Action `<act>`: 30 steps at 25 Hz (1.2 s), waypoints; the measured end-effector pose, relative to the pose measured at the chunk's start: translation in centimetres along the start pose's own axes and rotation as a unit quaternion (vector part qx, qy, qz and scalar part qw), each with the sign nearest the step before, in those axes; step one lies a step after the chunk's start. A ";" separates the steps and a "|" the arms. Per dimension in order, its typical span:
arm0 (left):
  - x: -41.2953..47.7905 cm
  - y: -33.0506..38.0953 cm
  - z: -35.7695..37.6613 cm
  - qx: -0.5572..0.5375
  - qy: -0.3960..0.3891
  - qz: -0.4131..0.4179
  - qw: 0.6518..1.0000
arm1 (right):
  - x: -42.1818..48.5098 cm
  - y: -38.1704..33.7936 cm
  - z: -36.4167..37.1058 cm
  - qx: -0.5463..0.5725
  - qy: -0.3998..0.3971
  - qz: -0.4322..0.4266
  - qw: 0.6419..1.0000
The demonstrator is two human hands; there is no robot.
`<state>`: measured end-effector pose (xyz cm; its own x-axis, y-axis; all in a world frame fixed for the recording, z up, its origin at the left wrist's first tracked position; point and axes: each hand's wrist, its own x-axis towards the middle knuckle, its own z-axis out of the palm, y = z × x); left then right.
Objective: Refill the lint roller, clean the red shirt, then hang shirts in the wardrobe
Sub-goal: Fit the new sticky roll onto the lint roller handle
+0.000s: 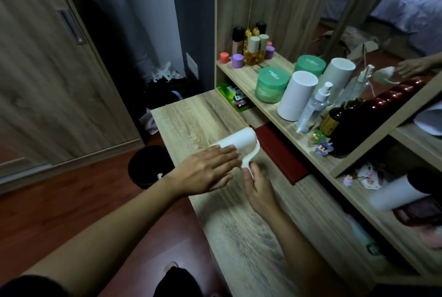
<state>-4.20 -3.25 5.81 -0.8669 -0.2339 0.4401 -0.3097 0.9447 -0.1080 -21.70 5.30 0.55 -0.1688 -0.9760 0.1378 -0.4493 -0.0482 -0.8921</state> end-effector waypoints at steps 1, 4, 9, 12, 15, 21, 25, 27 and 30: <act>-0.2 -0.2 0.1 0.007 -0.015 -0.019 1.000 | 0.0 -0.1 -0.1 -0.001 0.003 -0.001 1.000; -0.5 -1.8 -1.0 -0.095 -0.062 -0.299 0.947 | 0.0 -0.4 -0.3 -0.007 0.003 -0.018 1.000; -0.1 -0.8 -1.5 -0.059 -0.043 -0.166 0.984 | 0.4 -0.8 0.0 0.000 0.016 -0.018 1.000; -0.8 -0.6 -0.8 0.007 -0.085 0.007 0.996 | 0.5 -1.1 0.2 0.005 0.009 -0.029 1.000; -1.0 -2.3 -1.1 -0.002 -0.098 -0.100 0.990 | 0.6 -1.1 0.5 -0.006 0.012 -0.022 1.000; -2.9 -4.6 -4.8 -0.142 -0.057 -0.342 0.927 | 0.4 -3.2 2.3 -0.019 -0.007 -0.039 0.999; -1.3 -2.2 -4.8 -0.148 -0.053 -0.285 0.946 | 0.7 -3.7 2.2 -0.013 0.003 -0.032 0.999; -1.1 -2.1 -4.3 -0.163 -0.012 -0.306 0.938 | 0.6 -3.9 2.3 -0.005 0.010 -0.040 0.999; -2.6 -3.7 -5.2 -0.165 0.026 -0.332 0.928 | 1.4 -5.7 4.5 0.020 0.006 -0.039 0.999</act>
<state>1.17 -4.92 9.69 -0.5047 -0.7868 0.3554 -0.6247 0.6170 0.4787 -15.47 3.23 3.88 -0.1454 -0.9665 0.2116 -0.4258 -0.1319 -0.8952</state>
